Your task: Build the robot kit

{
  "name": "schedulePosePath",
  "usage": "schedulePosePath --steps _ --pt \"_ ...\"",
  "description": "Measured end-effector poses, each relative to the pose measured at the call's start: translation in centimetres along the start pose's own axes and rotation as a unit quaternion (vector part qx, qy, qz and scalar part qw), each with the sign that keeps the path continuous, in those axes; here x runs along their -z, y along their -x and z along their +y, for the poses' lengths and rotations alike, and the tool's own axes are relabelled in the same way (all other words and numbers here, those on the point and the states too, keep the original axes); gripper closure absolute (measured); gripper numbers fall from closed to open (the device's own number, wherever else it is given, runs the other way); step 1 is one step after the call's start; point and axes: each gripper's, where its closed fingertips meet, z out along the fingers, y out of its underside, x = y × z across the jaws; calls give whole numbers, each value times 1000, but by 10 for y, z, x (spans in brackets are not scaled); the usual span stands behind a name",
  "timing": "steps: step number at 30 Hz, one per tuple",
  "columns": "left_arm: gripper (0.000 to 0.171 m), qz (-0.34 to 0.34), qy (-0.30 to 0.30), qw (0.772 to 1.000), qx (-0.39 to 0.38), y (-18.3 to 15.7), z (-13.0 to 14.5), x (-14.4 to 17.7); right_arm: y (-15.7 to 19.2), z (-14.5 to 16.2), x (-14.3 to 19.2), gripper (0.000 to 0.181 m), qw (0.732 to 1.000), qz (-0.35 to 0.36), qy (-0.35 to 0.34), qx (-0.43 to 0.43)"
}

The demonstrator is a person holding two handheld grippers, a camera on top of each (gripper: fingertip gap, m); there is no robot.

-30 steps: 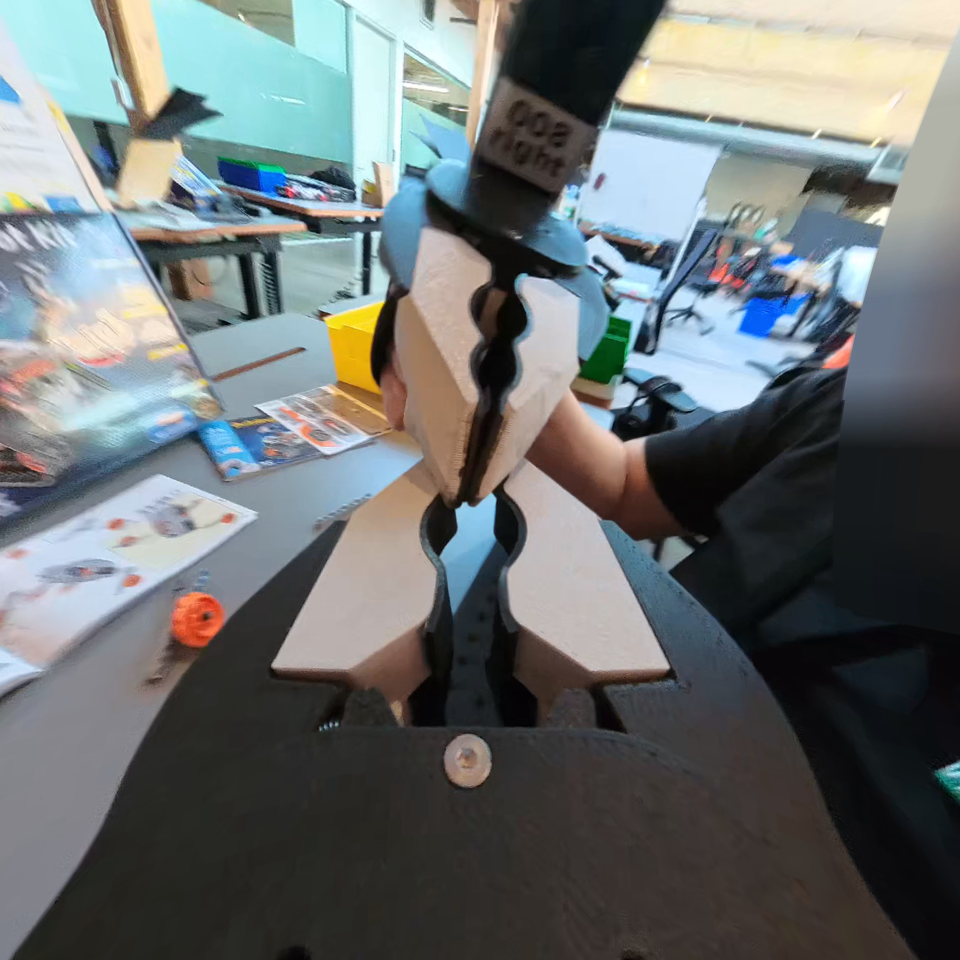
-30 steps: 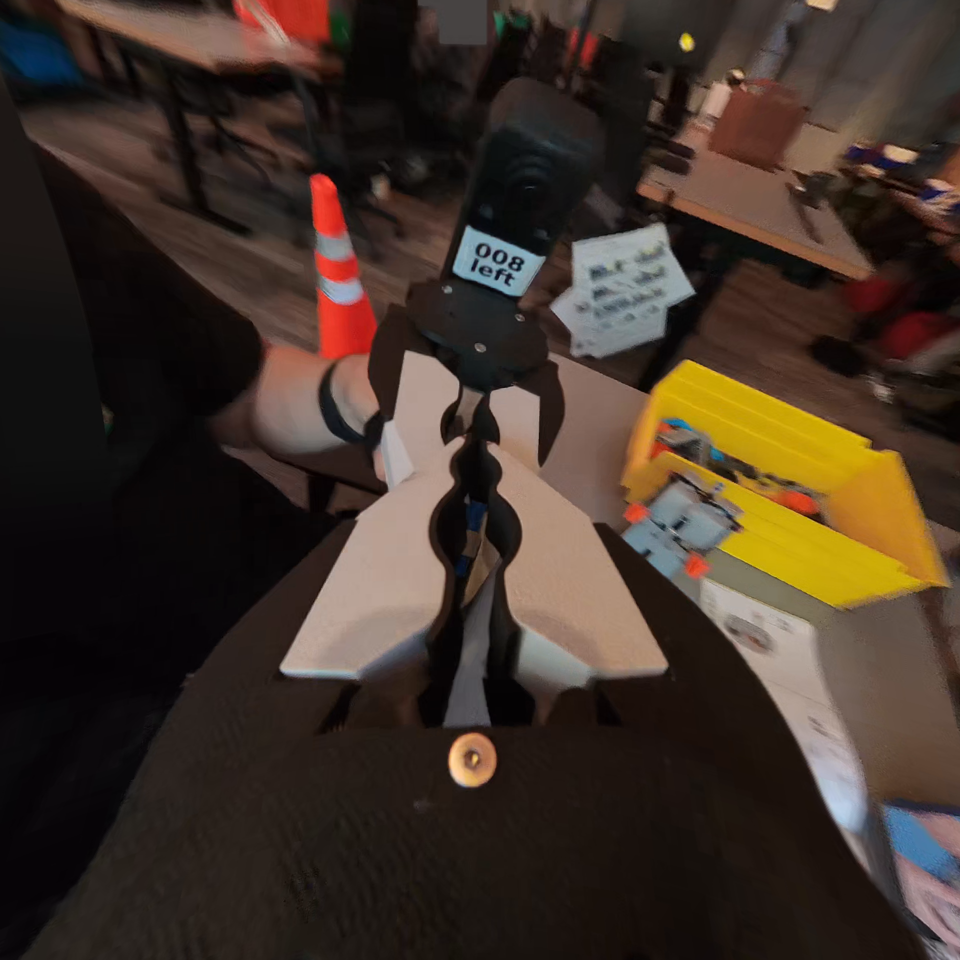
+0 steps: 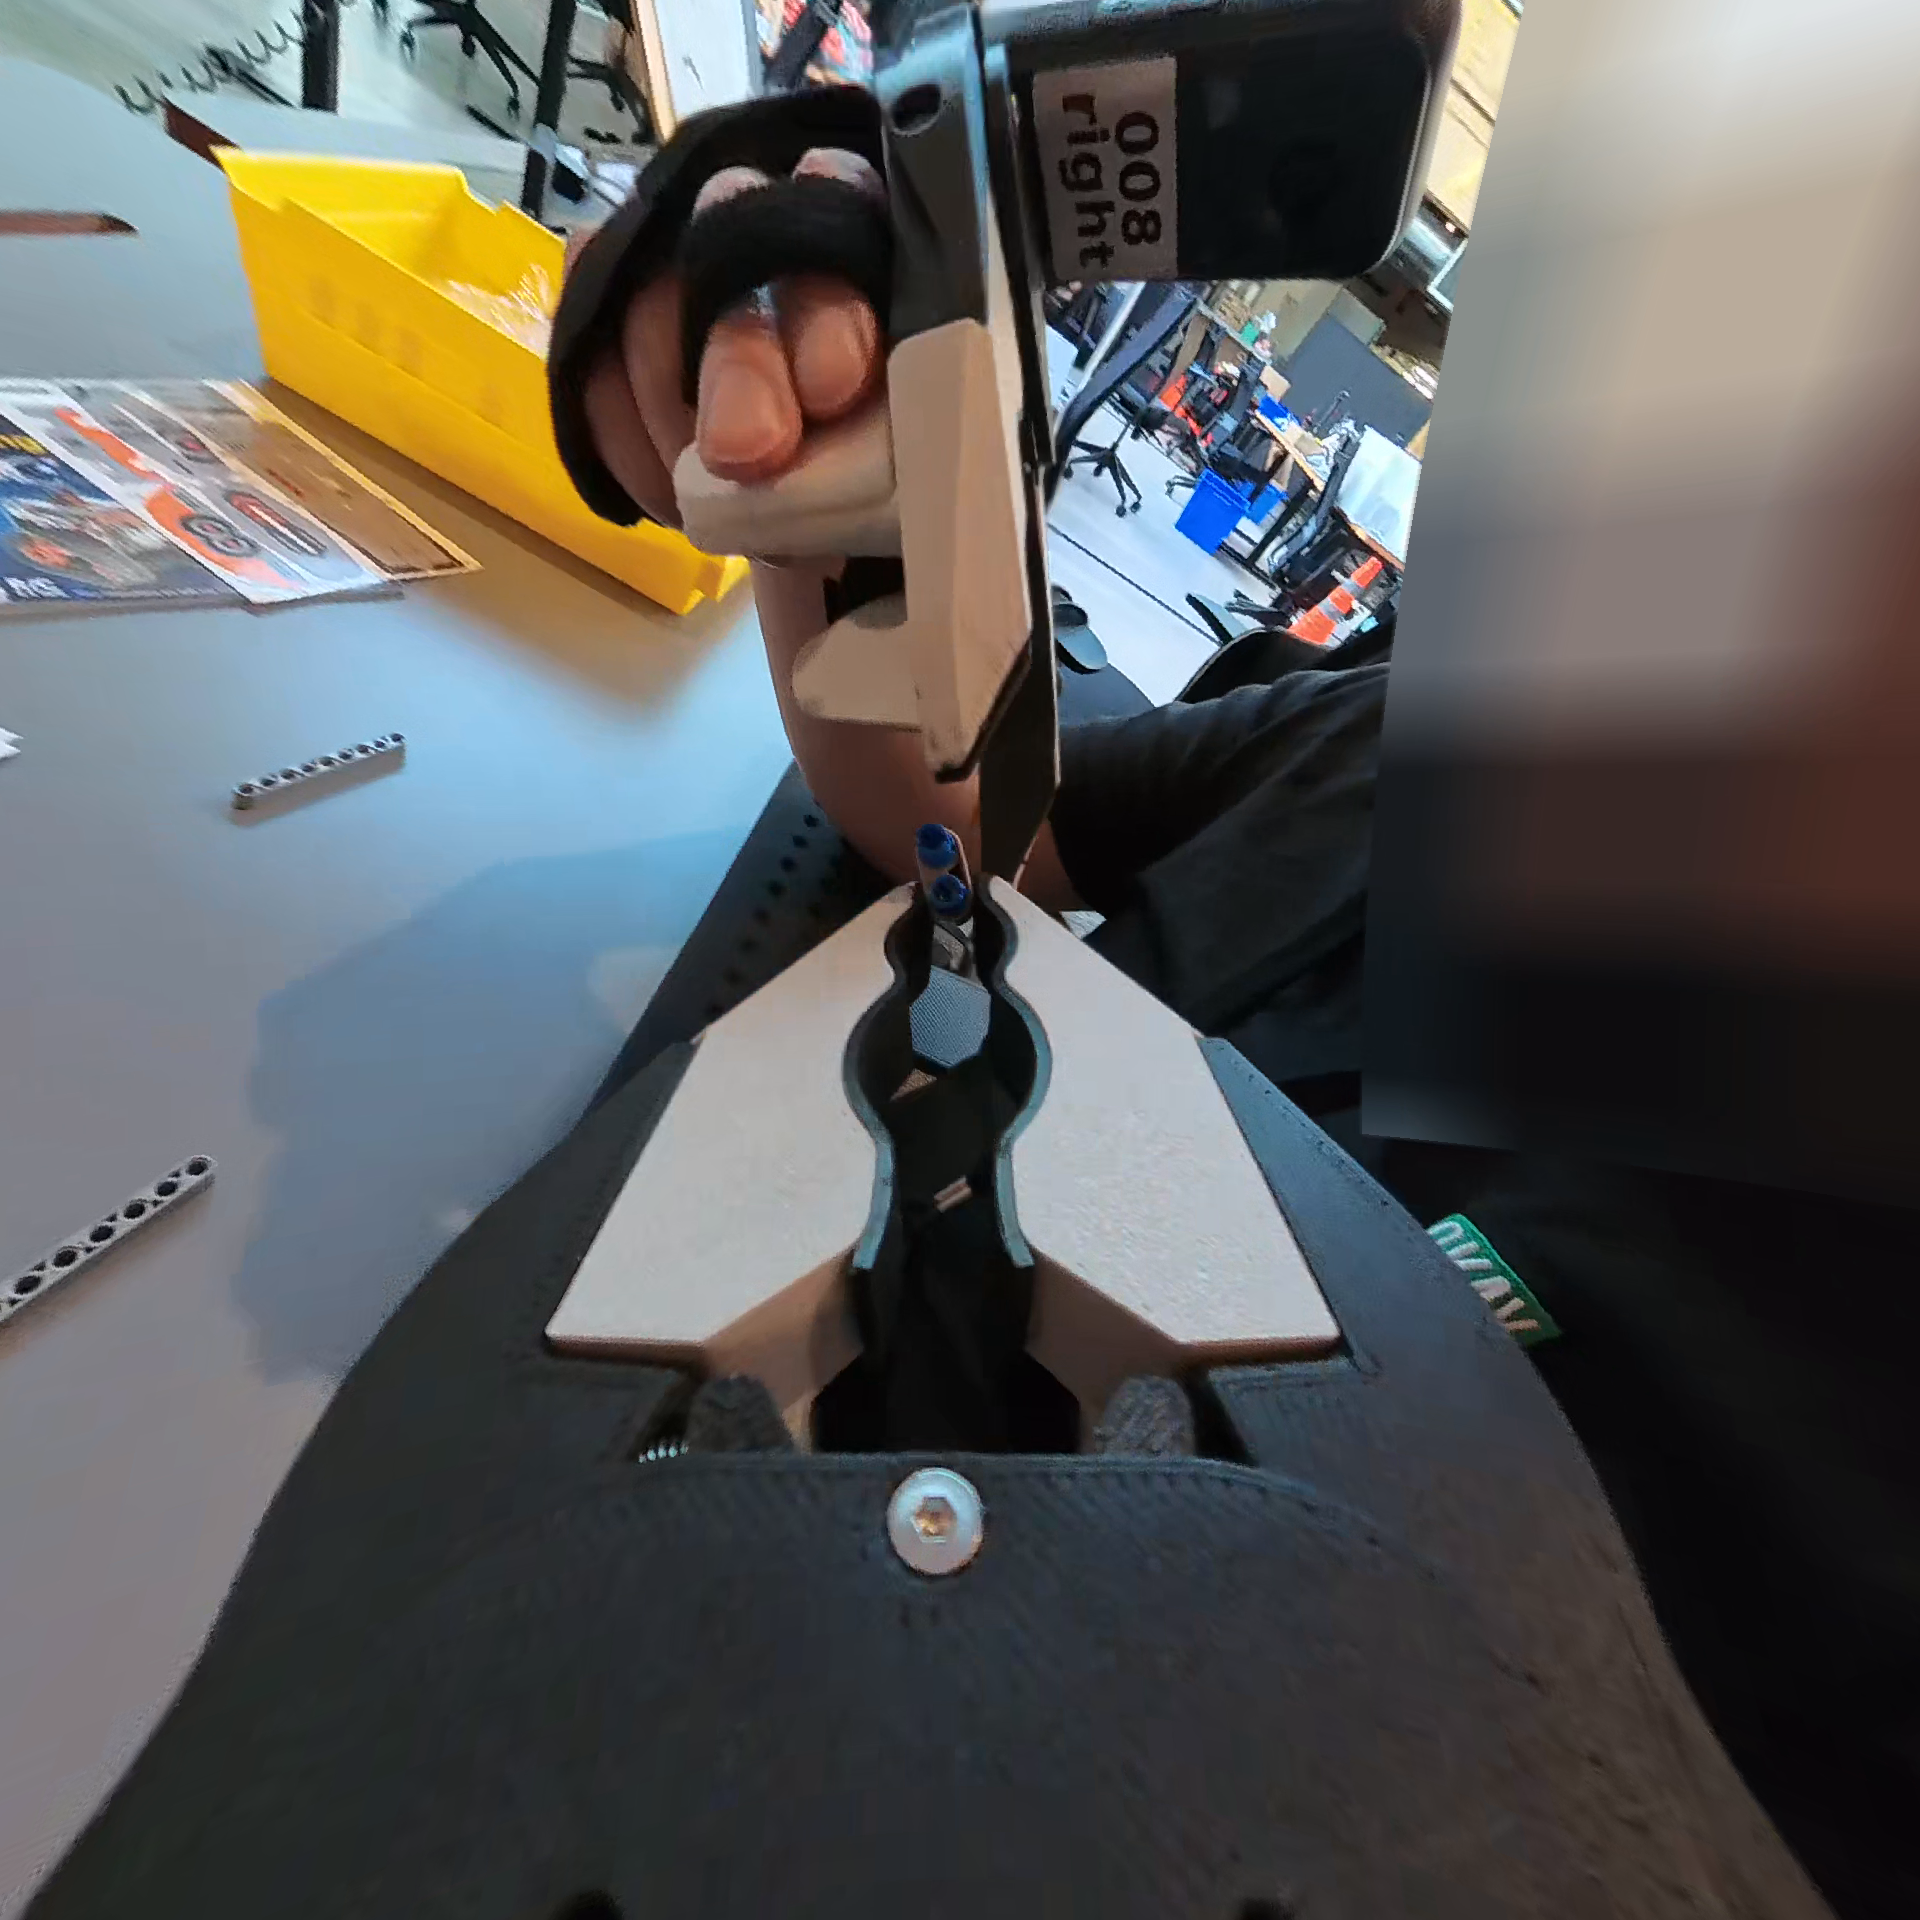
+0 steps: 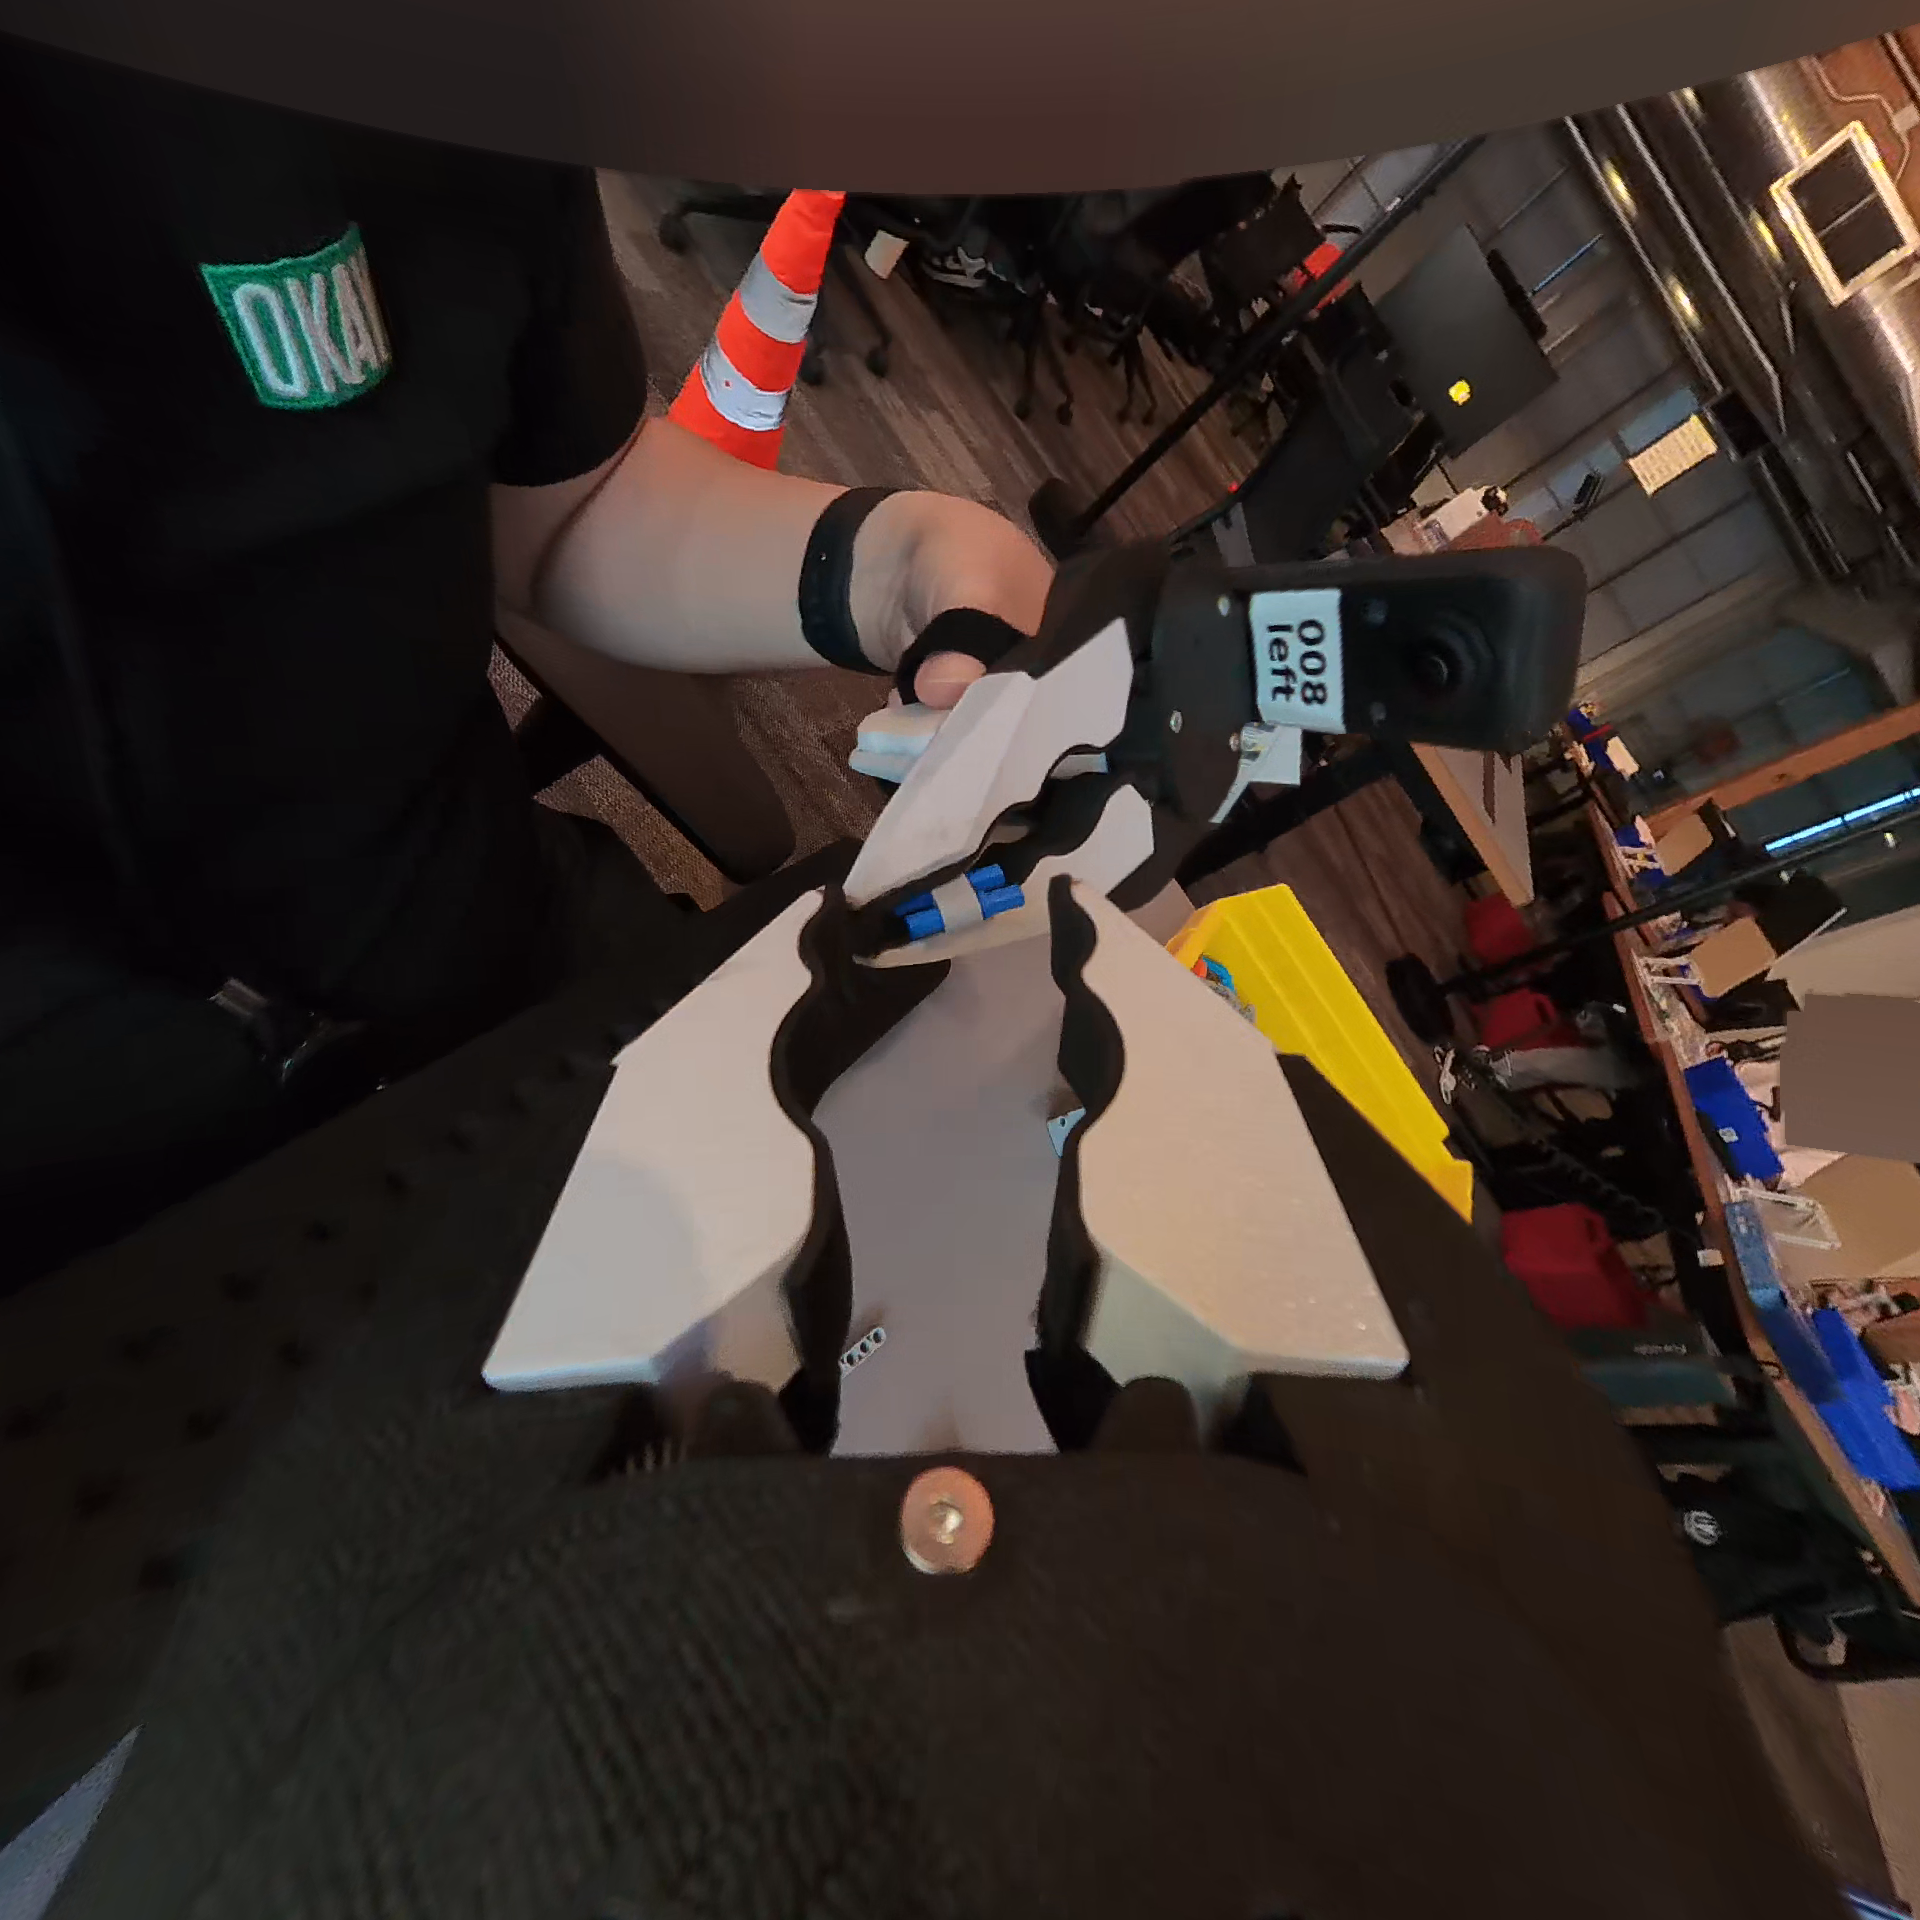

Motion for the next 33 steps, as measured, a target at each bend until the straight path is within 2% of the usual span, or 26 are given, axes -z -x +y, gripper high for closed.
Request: schedulePosePath --steps 10,17,20,28,33 --pt "165 70 36 997 28 -15 12 -3 7 3 -4 149 1000 -11 9 21" --pt "166 82 46 995 37 -16 15 -5 11 -2 -8 150 1000 -21 -3 20" --pt "166 87 46 994 44 -17 16 -5 16 -2 -9 158 999 -36 -4 20" --pt "166 90 75 992 53 -17 26 -7 26 0 -14 159 998 -66 4 10" --pt "158 87 44 995 38 -17 16 -3 15 -1 -11 159 999 -38 3 21"
